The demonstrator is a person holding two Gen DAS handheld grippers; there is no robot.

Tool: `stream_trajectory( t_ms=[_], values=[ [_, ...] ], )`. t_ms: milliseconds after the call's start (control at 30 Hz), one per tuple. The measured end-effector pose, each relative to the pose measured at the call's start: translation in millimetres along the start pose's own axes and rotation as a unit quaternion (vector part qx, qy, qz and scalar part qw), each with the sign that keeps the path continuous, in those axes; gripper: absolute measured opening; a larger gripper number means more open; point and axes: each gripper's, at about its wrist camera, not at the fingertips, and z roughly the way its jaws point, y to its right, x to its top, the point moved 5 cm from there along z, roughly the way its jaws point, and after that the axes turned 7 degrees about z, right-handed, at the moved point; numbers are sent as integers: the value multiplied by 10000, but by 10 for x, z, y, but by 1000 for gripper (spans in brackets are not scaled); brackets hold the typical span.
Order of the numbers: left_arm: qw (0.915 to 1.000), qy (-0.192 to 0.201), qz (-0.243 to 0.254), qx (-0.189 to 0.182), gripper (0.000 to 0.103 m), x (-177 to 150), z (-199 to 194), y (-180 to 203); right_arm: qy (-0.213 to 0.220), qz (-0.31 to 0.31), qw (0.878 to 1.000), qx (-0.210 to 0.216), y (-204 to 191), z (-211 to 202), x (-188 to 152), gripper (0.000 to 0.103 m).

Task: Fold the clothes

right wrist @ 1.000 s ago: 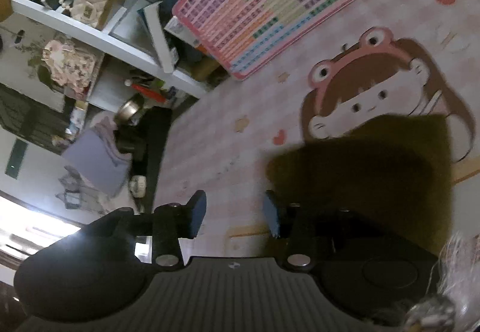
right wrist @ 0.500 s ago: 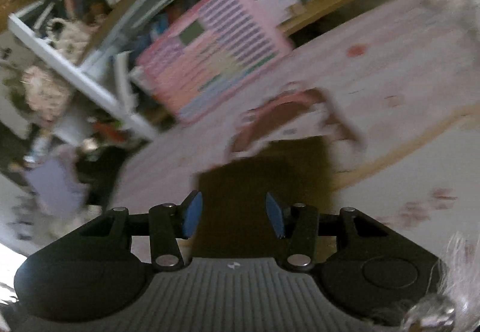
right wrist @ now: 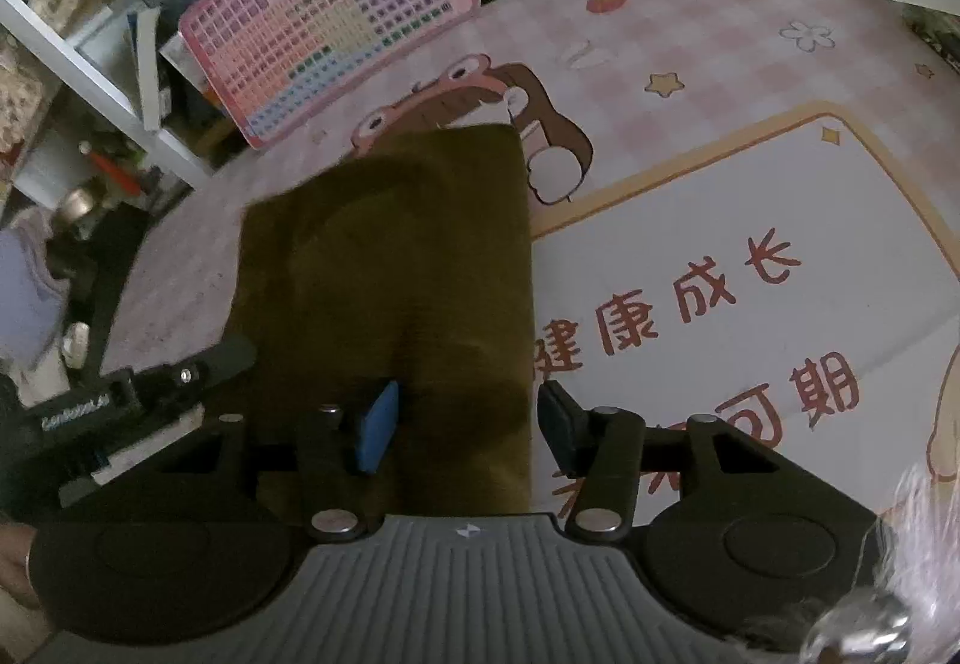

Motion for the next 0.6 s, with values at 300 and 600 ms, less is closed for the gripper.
stream_trajectory(
  t_ms=[300,600],
  values=[
    [9964,-403,-629,412,23,-187,156,-338,-88,-72,9999,109,-28,54,-17,53],
    [9950,-477,-848,241,65,-170,-28,-389,-143,368,9987,328,69,60,-10,56]
  ],
)
